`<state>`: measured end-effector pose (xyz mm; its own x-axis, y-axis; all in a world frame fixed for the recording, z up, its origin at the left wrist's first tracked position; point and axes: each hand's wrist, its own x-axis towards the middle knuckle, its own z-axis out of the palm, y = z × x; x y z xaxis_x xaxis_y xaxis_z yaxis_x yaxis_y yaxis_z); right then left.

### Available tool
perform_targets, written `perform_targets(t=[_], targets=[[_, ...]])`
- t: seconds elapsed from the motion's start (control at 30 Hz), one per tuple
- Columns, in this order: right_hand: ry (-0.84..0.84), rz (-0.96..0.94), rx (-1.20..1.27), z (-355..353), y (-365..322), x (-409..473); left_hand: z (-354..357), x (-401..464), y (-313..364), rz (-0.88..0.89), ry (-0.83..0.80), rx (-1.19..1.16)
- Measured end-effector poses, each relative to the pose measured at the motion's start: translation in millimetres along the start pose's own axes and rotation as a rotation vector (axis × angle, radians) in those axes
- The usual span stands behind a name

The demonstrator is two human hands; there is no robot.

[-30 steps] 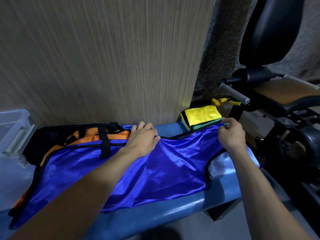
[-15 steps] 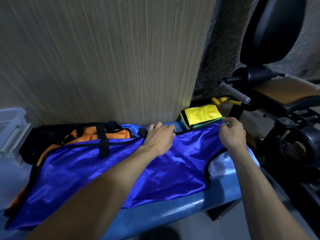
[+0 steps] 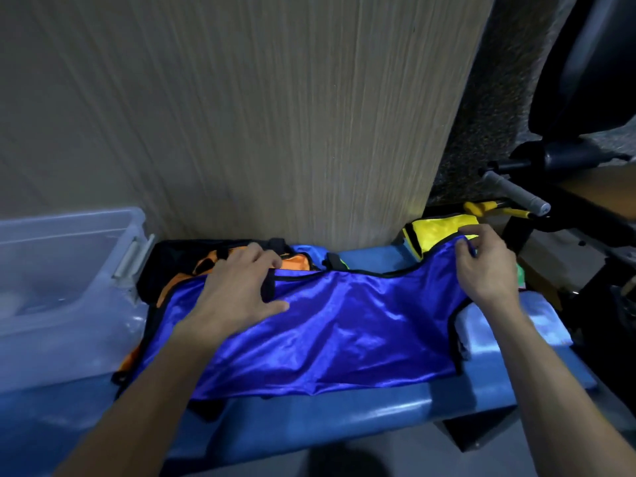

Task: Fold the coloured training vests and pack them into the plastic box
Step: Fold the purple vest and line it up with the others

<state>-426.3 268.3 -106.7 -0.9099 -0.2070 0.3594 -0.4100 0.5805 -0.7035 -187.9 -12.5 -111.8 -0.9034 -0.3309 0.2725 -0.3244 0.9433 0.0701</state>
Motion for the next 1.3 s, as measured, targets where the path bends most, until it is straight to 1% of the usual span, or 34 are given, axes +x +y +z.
perform_targets(t=[0.07, 0.17, 0.3, 0.37, 0.4, 0.43, 0.5, 0.67, 0.7, 0.77, 0.8, 0.83, 0.87, 0.9, 0.93, 0.97, 1.07, 1.13, 1.2, 1.3], targets=[[-0.003, -0.001, -0.005, 1, -4, -4, 0, -9, -2, -0.022, -0.025, 0.004], [-0.009, 0.000, -0.010, 1, -8, -9, 4, -13, -3, -0.041, 0.063, -0.068], [-0.004, 0.008, -0.001, -2, -13, -13, 2, -4, -12, -0.048, 0.151, -0.240], [-0.003, 0.012, 0.001, -2, -12, -12, -1, 8, -16, -0.053, 0.209, -0.256], [0.001, 0.014, 0.002, -3, -11, -11, -4, 16, -18, -0.058, 0.220, -0.225], [0.003, 0.016, 0.003, -4, -11, -11, -5, 27, -20, -0.066, 0.213, -0.182], [0.005, 0.027, 0.000, -5, -8, -9, -5, 48, -25, -0.091, 0.134, -0.105], [0.009, 0.059, 0.000, -7, 5, -1, 15, 78, -38, -0.122, -0.125, 0.007], [0.007, 0.074, -0.006, -7, 9, 1, 18, 78, -38, -0.114, -0.099, 0.033], [-0.014, 0.116, -0.023, -7, 16, 5, 19, 71, -27, -0.048, 0.101, 0.076], [-0.030, 0.153, -0.028, -8, 19, 7, 19, 65, -18, -0.017, 0.177, 0.050], [-0.049, 0.193, -0.022, -9, 23, 9, 18, 56, -9, 0.027, 0.214, -0.003], [-0.068, 0.235, -0.004, -11, 24, 9, 20, 46, -2, 0.072, 0.205, -0.047], [-0.080, 0.272, 0.018, -12, 27, 9, 23, 36, 3, 0.106, 0.158, -0.065], [-0.087, 0.313, 0.042, -13, 28, 10, 28, 28, 3, 0.122, 0.095, -0.037], [-0.086, 0.348, 0.078, -14, 29, 10, 35, 22, -2, 0.120, 0.065, -0.003], [-0.085, 0.496, 0.319, -16, 28, 11, 46, 11, -20, 0.004, 0.076, -0.037], [-0.098, 0.567, 0.490, -17, 25, 12, 45, 4, -21, -0.022, 0.086, -0.067], [-0.098, 0.572, 0.576, -19, 15, 10, 41, -3, -21, -0.054, 0.048, -0.101], [-0.096, 0.481, 0.727, -20, -17, 4, 36, -11, -28, -0.105, -0.070, -0.133]])
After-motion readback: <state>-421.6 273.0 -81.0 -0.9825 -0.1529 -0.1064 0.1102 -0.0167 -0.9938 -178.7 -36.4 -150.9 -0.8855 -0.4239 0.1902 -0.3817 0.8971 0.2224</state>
